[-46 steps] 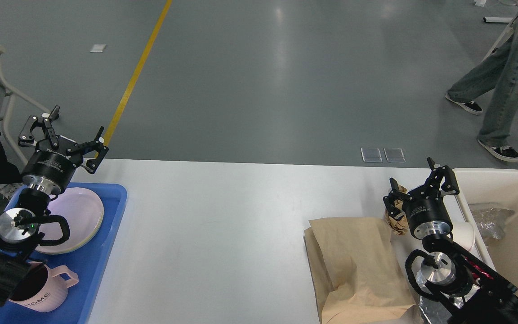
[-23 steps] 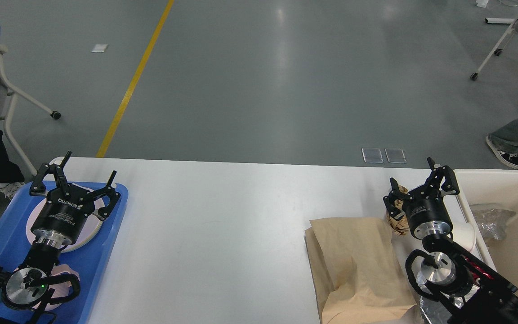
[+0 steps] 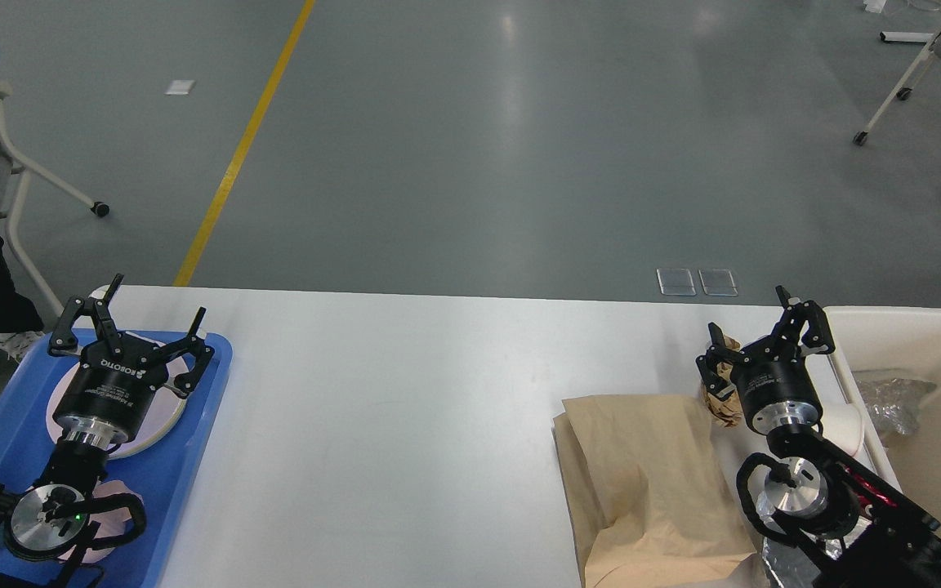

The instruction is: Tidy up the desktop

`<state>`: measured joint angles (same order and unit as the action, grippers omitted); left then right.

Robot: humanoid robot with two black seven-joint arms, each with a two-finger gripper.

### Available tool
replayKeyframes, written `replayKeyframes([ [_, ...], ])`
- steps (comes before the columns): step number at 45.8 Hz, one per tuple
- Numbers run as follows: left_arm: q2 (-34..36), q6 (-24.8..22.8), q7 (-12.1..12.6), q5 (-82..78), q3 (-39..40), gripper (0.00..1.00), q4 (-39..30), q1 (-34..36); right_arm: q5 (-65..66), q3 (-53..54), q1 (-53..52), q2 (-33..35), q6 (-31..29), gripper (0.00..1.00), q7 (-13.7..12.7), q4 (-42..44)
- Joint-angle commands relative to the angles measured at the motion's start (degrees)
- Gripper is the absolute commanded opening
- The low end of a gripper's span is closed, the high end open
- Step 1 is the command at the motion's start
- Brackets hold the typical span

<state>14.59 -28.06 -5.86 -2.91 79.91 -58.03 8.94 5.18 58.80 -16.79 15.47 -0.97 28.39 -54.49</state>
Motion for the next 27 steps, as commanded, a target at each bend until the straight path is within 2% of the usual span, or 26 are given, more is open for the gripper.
replayKeyframes([
  [1, -2.99, -0.24, 0.06, 0.45, 1.57, 0.96, 0.11, 0.47, 0.0, 0.0, 0.0, 0.0, 0.0, 1.0, 0.0, 0.0],
  [9, -3.69, -0.24, -0.03, 0.8, 2.71, 0.96, 0.37, -0.59, 0.0, 0.0, 0.0, 0.0, 0.0, 1.0, 0.0, 0.0],
  [15, -4.66, -0.24, 0.67, 0.89, 6.58, 0.96, 0.72, -0.41, 0.0, 0.0, 0.0, 0.0, 0.0, 1.0, 0.0, 0.0],
  [27, -4.48, -0.24, 0.41, 0.8, 7.02, 0.96, 0.64, 0.03, 0.0, 0.0, 0.0, 0.0, 0.0, 1.0, 0.0, 0.0],
])
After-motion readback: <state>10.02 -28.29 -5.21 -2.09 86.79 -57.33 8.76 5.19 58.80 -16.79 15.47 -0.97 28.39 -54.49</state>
